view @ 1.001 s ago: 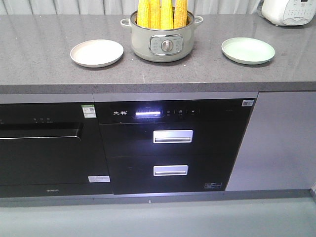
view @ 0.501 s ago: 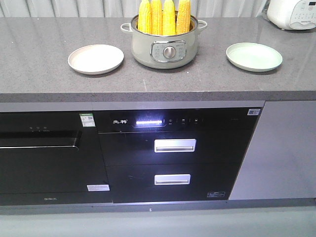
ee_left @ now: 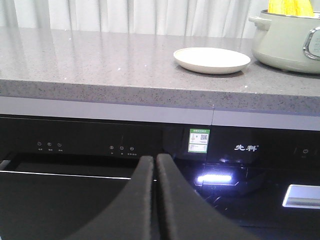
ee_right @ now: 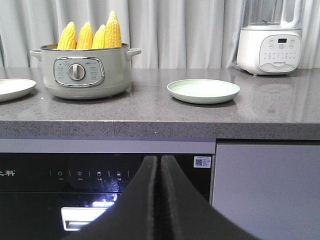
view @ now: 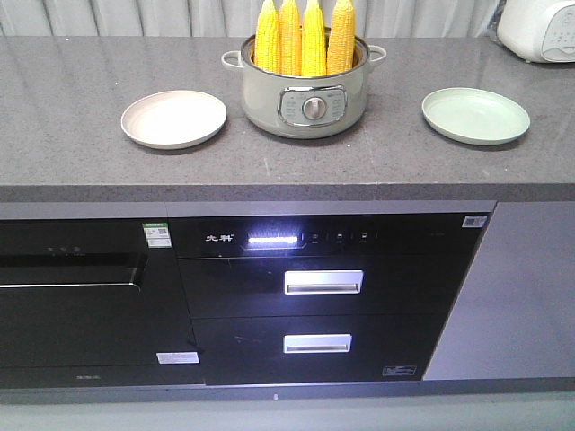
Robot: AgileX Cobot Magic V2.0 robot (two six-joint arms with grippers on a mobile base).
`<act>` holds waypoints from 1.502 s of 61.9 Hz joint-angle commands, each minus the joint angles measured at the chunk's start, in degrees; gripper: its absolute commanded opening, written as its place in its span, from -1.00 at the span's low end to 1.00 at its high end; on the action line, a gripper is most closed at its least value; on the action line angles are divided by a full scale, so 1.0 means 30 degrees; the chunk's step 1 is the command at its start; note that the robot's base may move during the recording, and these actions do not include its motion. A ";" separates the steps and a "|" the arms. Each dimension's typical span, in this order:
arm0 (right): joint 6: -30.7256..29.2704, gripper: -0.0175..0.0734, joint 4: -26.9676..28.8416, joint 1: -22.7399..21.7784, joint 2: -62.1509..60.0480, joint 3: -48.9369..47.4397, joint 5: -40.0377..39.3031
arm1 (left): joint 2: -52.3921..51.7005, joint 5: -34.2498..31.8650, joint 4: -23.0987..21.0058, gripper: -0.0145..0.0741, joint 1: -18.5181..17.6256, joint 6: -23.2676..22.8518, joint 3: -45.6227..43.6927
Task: Distribute corn equally
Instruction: 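Drive the base toward the counter with the corn pot and plates, then drive closer to the counter and stop facing the corn pot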
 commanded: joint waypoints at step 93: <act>-0.0133 -0.63 -0.0192 -0.0156 -0.0074 0.0195 -0.1444 | -0.0297 -0.1344 -0.0037 -0.69 -0.0025 -0.0133 0.0236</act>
